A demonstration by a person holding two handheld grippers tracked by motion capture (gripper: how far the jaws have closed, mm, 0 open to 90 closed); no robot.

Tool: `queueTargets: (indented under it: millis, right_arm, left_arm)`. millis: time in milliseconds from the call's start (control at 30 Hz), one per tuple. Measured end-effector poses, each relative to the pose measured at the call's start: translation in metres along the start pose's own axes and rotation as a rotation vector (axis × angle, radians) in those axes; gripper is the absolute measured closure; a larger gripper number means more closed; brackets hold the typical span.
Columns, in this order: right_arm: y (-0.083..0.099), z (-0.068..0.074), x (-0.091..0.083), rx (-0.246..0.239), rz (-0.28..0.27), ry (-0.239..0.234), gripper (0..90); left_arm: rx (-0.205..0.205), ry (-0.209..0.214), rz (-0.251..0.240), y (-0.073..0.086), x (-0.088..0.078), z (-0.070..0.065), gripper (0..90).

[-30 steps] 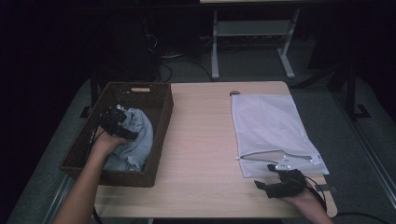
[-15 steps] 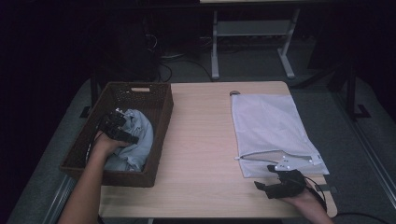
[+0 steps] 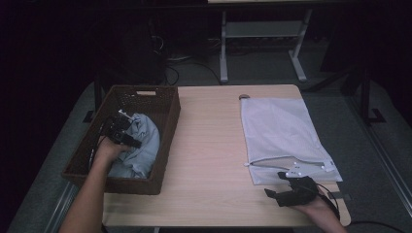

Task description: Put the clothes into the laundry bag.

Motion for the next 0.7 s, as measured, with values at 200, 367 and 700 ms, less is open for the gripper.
queueTargets:
  millis: [200, 367, 700]
  right_arm:
    - [0.000, -0.001, -0.001, 0.002, -0.005, 0.003, 18.6]
    - [0.000, -0.001, -0.001, 0.006, -0.006, 0.003, 18.6]
    - [0.000, -0.001, -0.002, 0.007, -0.006, 0.007, 18.6]
  left_arm:
    - [-0.014, 0.076, -0.065, -0.004, -0.018, -0.008, 71.1]
    - [-0.024, 0.122, -0.138, -0.005, -0.034, -0.011, 71.3]
    - [0.001, 0.203, -0.318, -0.016, -0.092, -0.029, 71.4]
Point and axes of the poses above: each handheld gripper's, and its own axes: x roughly forward along the jaws, y roughly out of its underside, z roughly to its left, the point moved 4 cm from there along x, roughly forward along the jaws, and after that the axes turned 4 degrees about -x, right-handed, at the moved point
